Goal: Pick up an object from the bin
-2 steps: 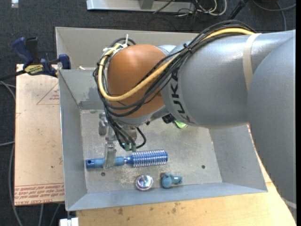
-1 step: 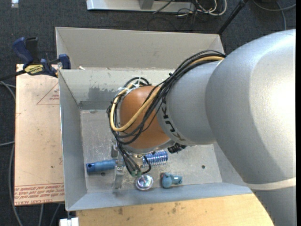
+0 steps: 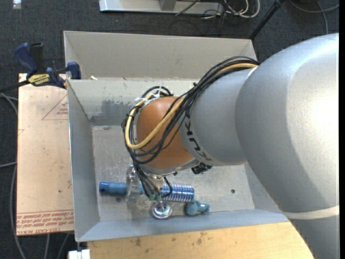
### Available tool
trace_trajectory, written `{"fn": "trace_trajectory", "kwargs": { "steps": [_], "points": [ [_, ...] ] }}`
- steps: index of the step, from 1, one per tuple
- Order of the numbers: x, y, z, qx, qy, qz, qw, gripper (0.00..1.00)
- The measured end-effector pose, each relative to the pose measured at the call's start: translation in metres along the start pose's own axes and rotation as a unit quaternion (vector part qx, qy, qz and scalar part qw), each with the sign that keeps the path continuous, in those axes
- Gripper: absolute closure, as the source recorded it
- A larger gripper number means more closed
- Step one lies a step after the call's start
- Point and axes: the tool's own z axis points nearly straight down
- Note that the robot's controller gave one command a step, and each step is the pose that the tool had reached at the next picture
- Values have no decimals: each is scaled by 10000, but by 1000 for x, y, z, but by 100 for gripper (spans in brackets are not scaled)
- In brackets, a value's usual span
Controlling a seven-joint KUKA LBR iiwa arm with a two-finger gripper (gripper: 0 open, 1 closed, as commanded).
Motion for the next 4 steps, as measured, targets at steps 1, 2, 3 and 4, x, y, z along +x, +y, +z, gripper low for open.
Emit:
{"fn": "trace_trajectory", "kwargs": {
  "steps": [1, 2, 3, 4],
  "points": [
    [0, 0, 0, -2, -5, 1, 10000, 0],
    [-27, 22, 23, -7, -18, 488, 9988, 0],
    [-26, 22, 22, -5, -8, 500, 9987, 100],
    [-2, -8, -89, -12, -35, 462, 9989, 100]
  ]
}}
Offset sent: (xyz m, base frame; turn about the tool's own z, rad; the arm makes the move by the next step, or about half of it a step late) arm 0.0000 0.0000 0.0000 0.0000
